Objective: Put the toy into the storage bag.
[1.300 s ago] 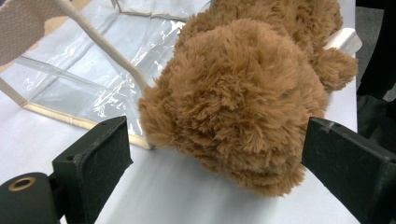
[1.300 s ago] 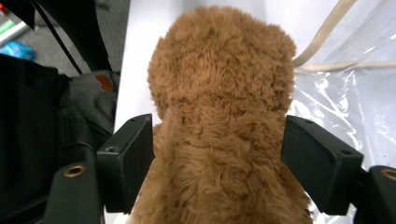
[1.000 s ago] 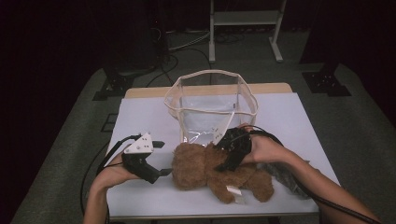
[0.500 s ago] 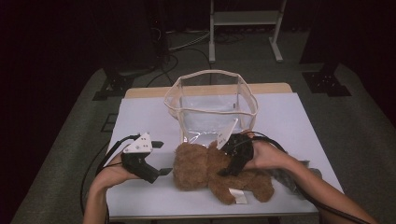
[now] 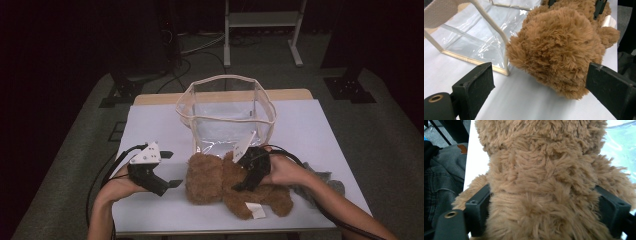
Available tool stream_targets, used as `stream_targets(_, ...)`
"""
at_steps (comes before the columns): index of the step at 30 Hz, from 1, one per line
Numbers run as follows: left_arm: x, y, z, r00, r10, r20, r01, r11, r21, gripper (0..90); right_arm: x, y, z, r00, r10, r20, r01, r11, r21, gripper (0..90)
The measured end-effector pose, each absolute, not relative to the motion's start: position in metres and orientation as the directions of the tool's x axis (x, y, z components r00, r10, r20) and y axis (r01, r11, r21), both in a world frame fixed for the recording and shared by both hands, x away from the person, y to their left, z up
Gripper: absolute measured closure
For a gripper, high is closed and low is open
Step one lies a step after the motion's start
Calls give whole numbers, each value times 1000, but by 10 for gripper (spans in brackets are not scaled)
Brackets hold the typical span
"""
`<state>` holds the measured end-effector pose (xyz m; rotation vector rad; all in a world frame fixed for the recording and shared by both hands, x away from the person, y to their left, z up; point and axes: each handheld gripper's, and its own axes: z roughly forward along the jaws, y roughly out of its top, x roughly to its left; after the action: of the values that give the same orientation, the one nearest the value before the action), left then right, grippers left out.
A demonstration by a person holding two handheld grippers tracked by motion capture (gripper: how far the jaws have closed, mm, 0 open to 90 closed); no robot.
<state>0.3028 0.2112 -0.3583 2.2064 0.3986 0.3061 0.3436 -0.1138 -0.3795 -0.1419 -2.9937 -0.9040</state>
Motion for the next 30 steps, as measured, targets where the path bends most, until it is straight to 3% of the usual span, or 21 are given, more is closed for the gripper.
stream_targets(18,304,217,-359,912,401,88,184,-591,785,72,344,-116,-373,-991,121,60,134,839,528,468)
stream_targets(30,304,224,-360,905,415,94,192,-596,779,73,345,-118,-360,-991,121,64,136,831,539,552)
